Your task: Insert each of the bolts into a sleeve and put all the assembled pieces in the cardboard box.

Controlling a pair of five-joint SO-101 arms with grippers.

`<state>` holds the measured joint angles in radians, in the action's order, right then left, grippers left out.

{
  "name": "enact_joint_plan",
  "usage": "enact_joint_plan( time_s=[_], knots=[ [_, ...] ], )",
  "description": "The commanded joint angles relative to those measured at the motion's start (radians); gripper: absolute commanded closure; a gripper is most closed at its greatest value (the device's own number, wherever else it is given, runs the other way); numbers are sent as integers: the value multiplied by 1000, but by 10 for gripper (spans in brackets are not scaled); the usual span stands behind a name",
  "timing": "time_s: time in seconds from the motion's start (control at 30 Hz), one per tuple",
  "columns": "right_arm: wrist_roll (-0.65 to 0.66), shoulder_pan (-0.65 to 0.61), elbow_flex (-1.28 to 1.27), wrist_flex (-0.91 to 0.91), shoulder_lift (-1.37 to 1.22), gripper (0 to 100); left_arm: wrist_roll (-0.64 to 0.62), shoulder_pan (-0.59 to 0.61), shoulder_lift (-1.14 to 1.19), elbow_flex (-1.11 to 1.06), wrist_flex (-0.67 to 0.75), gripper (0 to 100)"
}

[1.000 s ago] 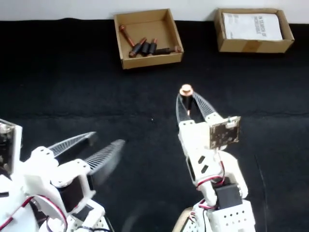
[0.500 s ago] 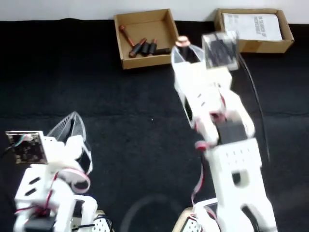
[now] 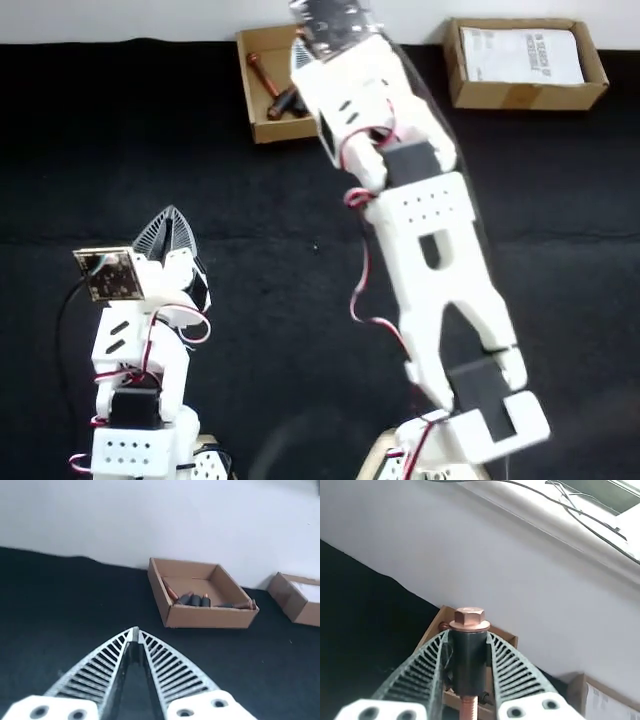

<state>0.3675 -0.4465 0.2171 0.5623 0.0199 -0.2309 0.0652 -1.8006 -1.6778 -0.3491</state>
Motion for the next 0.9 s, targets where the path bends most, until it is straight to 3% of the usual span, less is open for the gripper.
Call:
enact_joint_plan(
  time_s=[0.0, 0.27, 0.4, 0.6, 0.7, 0.87],
  knots=[
    [68, -16, 97, -96, -88, 991, 5, 7, -5, -18, 23, 991],
    [218, -1, 101, -484, -395, 991, 5, 5, -5, -18, -227, 991],
    [348, 15, 101, -730, -567, 991, 5, 2, -7, -18, -249, 991],
    [436, 28, 101, -1063, -768, 986, 5, 2, -13, -18, -250, 991],
    [431, 28, 101, -1092, -812, 972, 5, 1, -15, -18, -252, 991],
    [381, 28, 101, -1092, -835, 826, 5, -1, -15, -18, -261, 991]
  ],
)
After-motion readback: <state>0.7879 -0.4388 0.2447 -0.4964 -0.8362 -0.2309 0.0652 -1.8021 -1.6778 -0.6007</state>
